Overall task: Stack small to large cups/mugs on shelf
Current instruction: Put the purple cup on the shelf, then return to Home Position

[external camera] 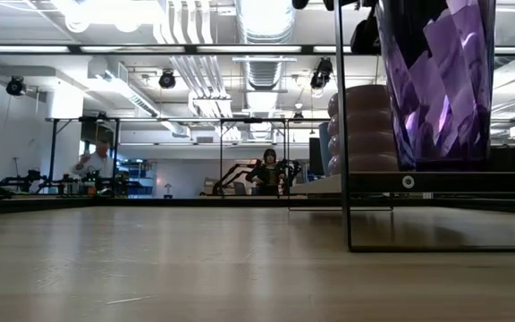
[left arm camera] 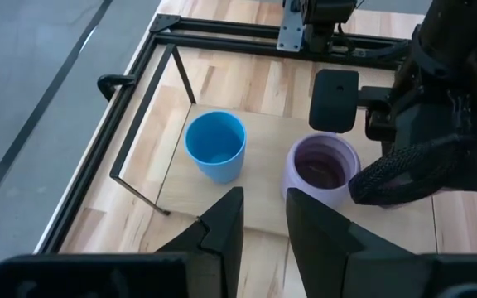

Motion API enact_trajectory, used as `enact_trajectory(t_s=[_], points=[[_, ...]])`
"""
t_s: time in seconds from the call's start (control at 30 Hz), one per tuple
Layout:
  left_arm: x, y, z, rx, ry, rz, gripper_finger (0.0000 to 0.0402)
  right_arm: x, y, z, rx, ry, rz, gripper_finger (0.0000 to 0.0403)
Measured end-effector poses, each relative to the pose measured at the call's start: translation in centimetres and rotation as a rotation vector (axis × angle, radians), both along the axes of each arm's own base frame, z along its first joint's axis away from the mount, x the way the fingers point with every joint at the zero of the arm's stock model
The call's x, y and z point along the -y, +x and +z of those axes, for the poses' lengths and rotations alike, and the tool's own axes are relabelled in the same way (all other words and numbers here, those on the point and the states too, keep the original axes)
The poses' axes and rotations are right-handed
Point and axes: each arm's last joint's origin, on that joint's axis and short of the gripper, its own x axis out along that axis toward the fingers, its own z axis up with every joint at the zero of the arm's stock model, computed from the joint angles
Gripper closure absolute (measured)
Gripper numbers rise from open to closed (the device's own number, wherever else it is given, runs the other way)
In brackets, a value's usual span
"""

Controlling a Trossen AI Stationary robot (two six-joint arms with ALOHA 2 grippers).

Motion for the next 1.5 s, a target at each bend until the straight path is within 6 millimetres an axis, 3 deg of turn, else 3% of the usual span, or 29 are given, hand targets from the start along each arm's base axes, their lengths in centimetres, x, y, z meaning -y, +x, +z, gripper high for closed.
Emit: enact_trajectory(t_s=[0.17,0.3,0.57,0.73,0.9,1.2,1.37,1.5], points=[[0.0,0.0,0.0,-0.001,0.001,-0.001,0.0322,0.0,0.0,0.1,0.003,0.002,-0.02,0.0332],[0.0,0.0,0.0,-0.009,0.031,-0.026,0.0322,-0.1,0.2,1.3,0.033,0.02,-0.057,0.0321],[0.1,-0.1,0.0,-0.009,0.029,-0.032,0.0322,0.1,-1.1,6.6,0.036,0.079,-0.134,0.0326],[0.4,-1.3,0.6,-0.012,-0.033,0.0,0.0322,0.3,-2.6,10.0,0.167,0.063,-0.208,0.0334],[1.0,-3.4,1.8,0.003,-0.07,0.001,0.0322,1.2,-4.9,12.1,0.315,-0.109,-0.19,0.0332],[1.7,-9.2,5.3,0.121,-0.086,-0.027,0.0322,2.8,-11.1,15.8,0.5,-0.128,-0.223,0.0331],[1.6,-13.1,6.8,0.165,-0.089,-0.028,0.0322,4.1,-15.4,16.3,0.585,-0.233,-0.235,0.0335],[1.7,-15.8,7.7,0.217,-0.072,-0.051,0.0322,5.0,-18.7,15.5,0.669,-0.233,-0.252,0.033]])
